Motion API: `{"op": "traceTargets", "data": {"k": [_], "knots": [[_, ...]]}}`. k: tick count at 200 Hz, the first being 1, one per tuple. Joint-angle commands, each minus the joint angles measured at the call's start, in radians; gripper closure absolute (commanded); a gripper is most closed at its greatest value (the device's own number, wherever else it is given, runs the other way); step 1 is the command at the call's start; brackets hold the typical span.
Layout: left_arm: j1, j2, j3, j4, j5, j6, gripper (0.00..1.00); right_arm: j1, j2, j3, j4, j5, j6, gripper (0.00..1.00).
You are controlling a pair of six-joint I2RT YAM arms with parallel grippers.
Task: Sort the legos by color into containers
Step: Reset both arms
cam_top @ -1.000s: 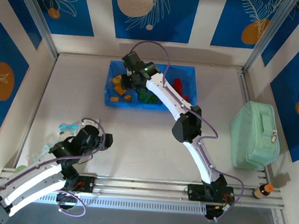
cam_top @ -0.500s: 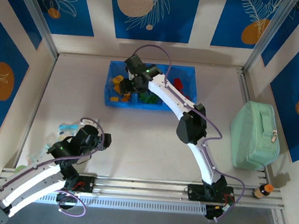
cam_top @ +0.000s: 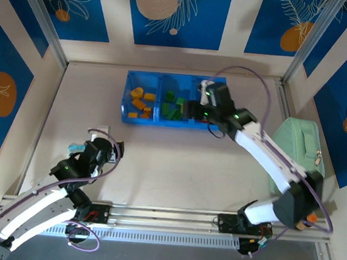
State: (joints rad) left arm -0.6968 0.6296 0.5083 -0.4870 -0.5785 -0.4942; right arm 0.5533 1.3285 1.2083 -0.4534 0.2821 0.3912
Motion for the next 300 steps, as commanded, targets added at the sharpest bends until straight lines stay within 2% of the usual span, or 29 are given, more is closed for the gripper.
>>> {"op": "traceTargets", "data": {"k": [1,34,48,52,78,106,134,168,214,240,271,300], "knots": [[-0.003,-0.002,0.023,0.011,-0.165,0.093,0.18,-0.048,-0.164,-0.195,0.137,0.075,-0.05,0.28],[0.001,-0.003,-0.026,0.123,-0.283,0.203,0.15,-0.119,-0.412,-0.466,0.202,0.189,-0.125,0.28],[0.002,0.006,-0.063,0.191,-0.34,0.252,0.15,-0.126,-0.493,-0.591,0.264,0.29,-0.16,0.27],[0.004,0.009,-0.073,0.206,-0.354,0.262,0.15,-0.127,-0.511,-0.621,0.282,0.317,-0.168,0.21],[0.011,0.025,-0.127,0.303,-0.405,0.303,0.14,-0.131,-0.602,-0.76,0.31,0.446,-0.132,0.0],[0.015,0.05,-0.123,0.321,-0.423,0.316,0.13,-0.132,-0.612,-0.778,0.237,0.52,-0.046,0.01],[0.021,0.058,-0.13,0.356,-0.463,0.358,0.12,-0.124,-0.62,-0.814,0.272,0.588,-0.101,0.01],[0.034,0.046,-0.175,0.401,-0.518,0.419,0.12,-0.099,-0.659,-0.863,0.281,0.626,-0.095,0.01],[0.034,-0.039,-0.243,0.392,-0.573,0.386,0.12,-0.021,-0.722,-0.949,0.292,0.679,-0.067,0.01],[0.033,-0.118,-0.275,0.353,-0.623,0.348,0.12,0.011,-0.789,-0.965,0.24,0.723,-0.044,0.01],[0.034,-0.183,-0.323,0.419,-0.616,0.389,0.08,0.001,-0.853,-0.99,0.262,0.715,-0.064,0.01],[0.04,-0.126,-0.334,0.481,-0.604,0.412,0.05,-0.077,-0.83,-0.994,0.311,0.661,-0.069,0.01]]}}
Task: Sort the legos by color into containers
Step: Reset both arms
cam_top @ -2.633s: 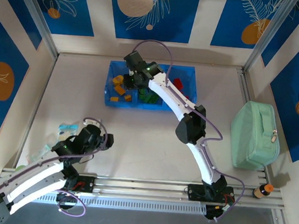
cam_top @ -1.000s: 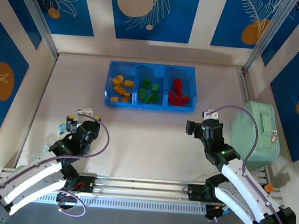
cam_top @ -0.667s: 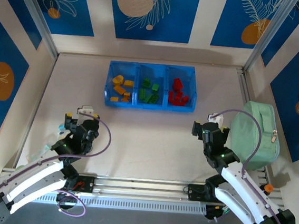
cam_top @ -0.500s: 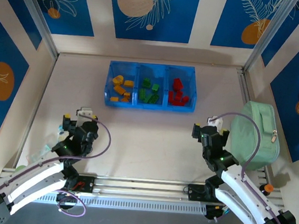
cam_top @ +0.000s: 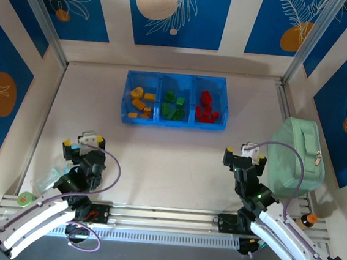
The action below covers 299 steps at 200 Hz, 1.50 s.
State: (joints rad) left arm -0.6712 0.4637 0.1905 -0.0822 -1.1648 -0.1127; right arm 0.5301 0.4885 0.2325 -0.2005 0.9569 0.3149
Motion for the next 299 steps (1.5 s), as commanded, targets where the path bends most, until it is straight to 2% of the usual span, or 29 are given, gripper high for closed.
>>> {"op": "traceTargets", "data": {"k": [1,48,103,154,200,244,299], "knots": [[0.014,0.044,-0.016,0.079,-0.017,0.031,0.05,-0.057,0.011,-0.018,0.06,-0.016,0.007,0.01],[0.054,0.237,0.016,0.158,0.061,0.043,0.03,-0.159,0.118,-0.019,0.19,-0.1,-0.008,0.01],[0.149,0.243,0.016,0.183,0.164,0.028,0.02,-0.245,0.339,0.021,0.36,-0.161,-0.033,0.01],[0.218,0.294,-0.002,0.312,0.217,0.042,0.02,-0.259,0.518,0.062,0.517,-0.161,-0.078,0.01],[0.282,0.363,-0.011,0.438,0.283,0.056,0.02,-0.276,0.552,0.016,0.708,-0.169,-0.12,0.01],[0.334,0.467,-0.002,0.553,0.327,0.066,0.02,-0.287,0.614,0.024,0.79,-0.184,-0.139,0.01],[0.366,0.609,-0.005,0.774,0.34,0.113,0.02,-0.288,0.684,0.012,0.931,-0.181,-0.178,0.01]]}}
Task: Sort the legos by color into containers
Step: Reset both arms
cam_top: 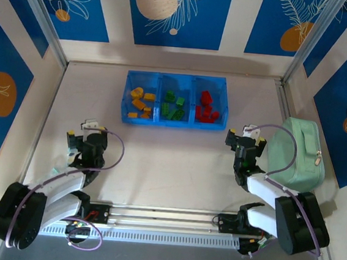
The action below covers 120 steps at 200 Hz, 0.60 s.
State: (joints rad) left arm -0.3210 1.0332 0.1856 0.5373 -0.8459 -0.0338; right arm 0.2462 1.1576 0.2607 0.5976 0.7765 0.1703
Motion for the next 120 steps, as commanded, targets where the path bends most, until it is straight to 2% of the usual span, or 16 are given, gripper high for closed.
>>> {"op": "traceTargets", "data": {"k": [1,56,120], "knots": [[0.016,0.041,-0.001,0.16,0.023,0.035,0.02,-0.005,0.016,-0.017,0.135,-0.001,-0.034,0.01],[0.025,0.188,-0.031,0.458,0.034,0.093,0.01,-0.011,0.094,-0.03,0.288,0.0,-0.067,0.01],[0.035,0.315,-0.067,0.718,0.028,0.12,0.0,-0.027,0.16,-0.032,0.4,-0.022,-0.075,0.01]]}}
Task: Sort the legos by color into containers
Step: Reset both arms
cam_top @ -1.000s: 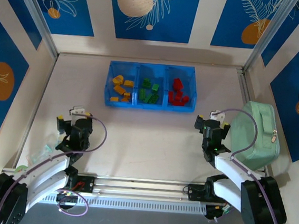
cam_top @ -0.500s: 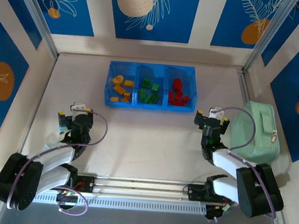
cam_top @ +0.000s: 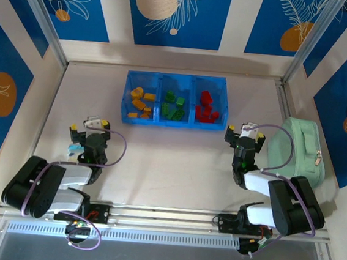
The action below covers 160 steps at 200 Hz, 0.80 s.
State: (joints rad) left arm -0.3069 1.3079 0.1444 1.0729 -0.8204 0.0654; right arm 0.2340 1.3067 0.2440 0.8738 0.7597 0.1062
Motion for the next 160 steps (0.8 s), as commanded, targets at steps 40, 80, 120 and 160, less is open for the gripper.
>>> {"op": "traceTargets", "data": {"k": [40,80,120,160], "knots": [[0.058,0.16,-0.053,0.335,0.042,-0.059,0.0,-0.026,0.139,-0.043,0.309,-0.05,-0.017,0.01],[0.089,0.204,-0.023,0.335,0.085,-0.073,0.0,-0.037,0.161,-0.05,0.359,-0.08,-0.03,0.01],[0.085,0.215,-0.018,0.335,0.256,-0.002,0.0,-0.017,0.183,-0.042,0.365,-0.166,-0.094,0.01],[0.04,0.27,-0.001,0.335,0.495,0.142,0.0,0.038,0.253,-0.086,0.526,-0.226,-0.196,0.01]]}}
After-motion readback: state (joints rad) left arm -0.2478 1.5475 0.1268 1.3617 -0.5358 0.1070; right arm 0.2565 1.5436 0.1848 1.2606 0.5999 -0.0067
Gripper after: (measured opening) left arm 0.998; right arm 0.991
